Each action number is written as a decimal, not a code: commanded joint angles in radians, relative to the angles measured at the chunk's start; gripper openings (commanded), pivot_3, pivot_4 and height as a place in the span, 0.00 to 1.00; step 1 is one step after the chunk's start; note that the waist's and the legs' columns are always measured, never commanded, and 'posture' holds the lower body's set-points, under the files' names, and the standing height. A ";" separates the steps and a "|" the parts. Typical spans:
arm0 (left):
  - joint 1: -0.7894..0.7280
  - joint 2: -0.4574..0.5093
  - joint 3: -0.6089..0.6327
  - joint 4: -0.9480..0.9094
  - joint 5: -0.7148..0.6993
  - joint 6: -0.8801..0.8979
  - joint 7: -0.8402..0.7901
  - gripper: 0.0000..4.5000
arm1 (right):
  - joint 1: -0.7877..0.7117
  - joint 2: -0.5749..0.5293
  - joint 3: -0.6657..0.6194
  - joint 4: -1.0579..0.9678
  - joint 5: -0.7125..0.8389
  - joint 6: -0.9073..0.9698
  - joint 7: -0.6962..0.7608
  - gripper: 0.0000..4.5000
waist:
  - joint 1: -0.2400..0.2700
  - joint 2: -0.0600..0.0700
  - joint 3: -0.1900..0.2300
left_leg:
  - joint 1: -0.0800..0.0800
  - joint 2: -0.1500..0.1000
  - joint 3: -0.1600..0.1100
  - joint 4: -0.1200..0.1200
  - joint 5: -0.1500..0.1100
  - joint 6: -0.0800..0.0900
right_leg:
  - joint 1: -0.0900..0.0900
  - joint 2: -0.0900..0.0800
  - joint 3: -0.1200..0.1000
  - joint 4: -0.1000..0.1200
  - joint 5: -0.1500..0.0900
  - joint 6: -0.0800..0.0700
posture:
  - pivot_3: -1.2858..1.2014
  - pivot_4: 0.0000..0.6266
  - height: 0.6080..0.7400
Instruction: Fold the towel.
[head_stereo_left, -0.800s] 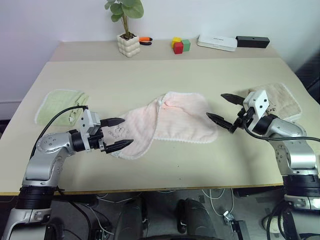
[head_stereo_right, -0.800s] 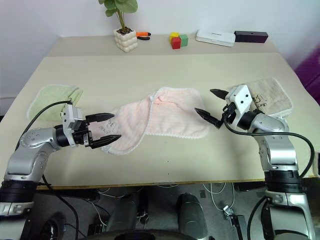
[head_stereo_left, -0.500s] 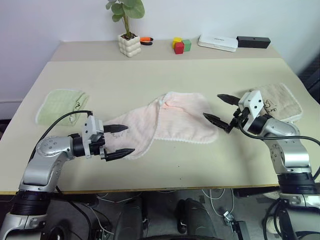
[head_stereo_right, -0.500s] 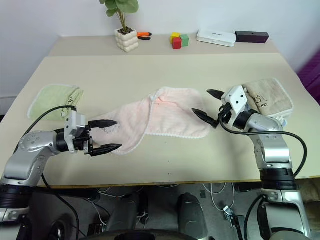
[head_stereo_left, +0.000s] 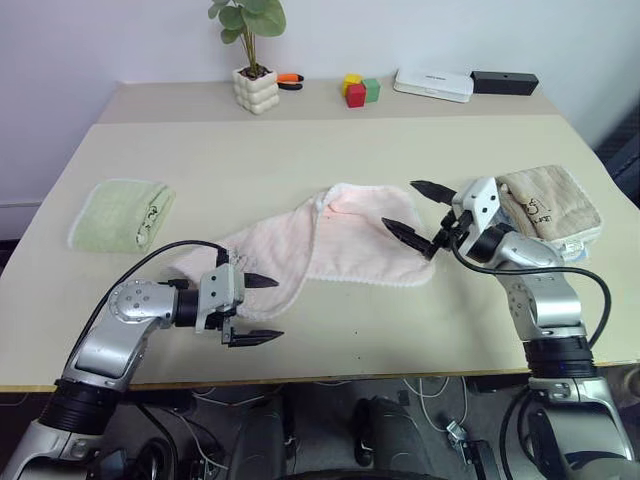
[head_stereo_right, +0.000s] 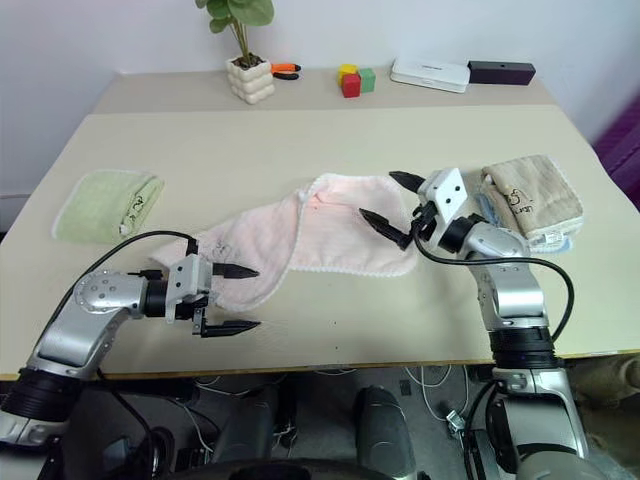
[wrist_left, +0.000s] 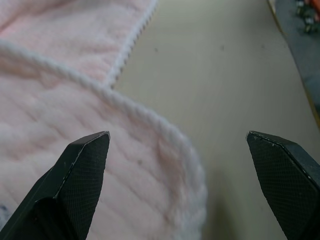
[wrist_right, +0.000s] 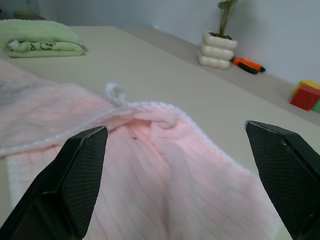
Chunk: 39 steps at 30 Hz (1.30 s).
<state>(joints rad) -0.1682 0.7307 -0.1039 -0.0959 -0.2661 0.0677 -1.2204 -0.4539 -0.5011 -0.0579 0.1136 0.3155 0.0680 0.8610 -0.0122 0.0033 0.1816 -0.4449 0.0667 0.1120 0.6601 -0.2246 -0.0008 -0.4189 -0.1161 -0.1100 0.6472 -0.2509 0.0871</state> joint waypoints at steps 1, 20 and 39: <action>0.007 0.013 -0.007 0.003 0.043 -0.054 0.012 1.00 | -0.031 0.003 -0.008 0.001 -0.004 -0.033 -0.003 1.00 | 0.002 0.000 0.000 | 0.000 0.000 0.000 0.000 0.000 0.000 | 0.000 0.000 0.000 0.000 0.000 0.000 | 0.52 0.24 1.00; 0.023 -0.014 0.146 -0.036 -0.152 0.089 0.103 0.01 | -0.236 0.100 0.005 0.303 -0.095 -0.051 -0.160 1.00 | -0.002 0.000 0.000 | 0.000 0.000 0.002 0.000 0.000 0.000 | -0.001 0.000 0.000 0.001 0.000 0.000 | 0.52 0.24 1.00; 0.099 -0.046 0.286 -0.216 -0.242 0.235 0.303 0.01 | -0.697 0.169 -0.044 1.118 -0.212 0.076 -0.436 1.00 | -0.007 0.000 0.000 | 0.000 0.000 0.004 -0.001 0.001 0.000 | -0.001 0.000 0.001 0.002 0.000 0.000 | 0.52 0.24 1.00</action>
<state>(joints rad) -0.0780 0.6797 0.1533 -0.2725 -0.4918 0.3024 -0.9227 -1.1051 -0.3297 -0.0913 1.2266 0.1125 0.1356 0.4397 -0.0188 0.0037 0.1819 -0.4454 0.0667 0.1156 0.6592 -0.2240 -0.0013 -0.4203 -0.1162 -0.1088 0.6490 -0.2507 0.0872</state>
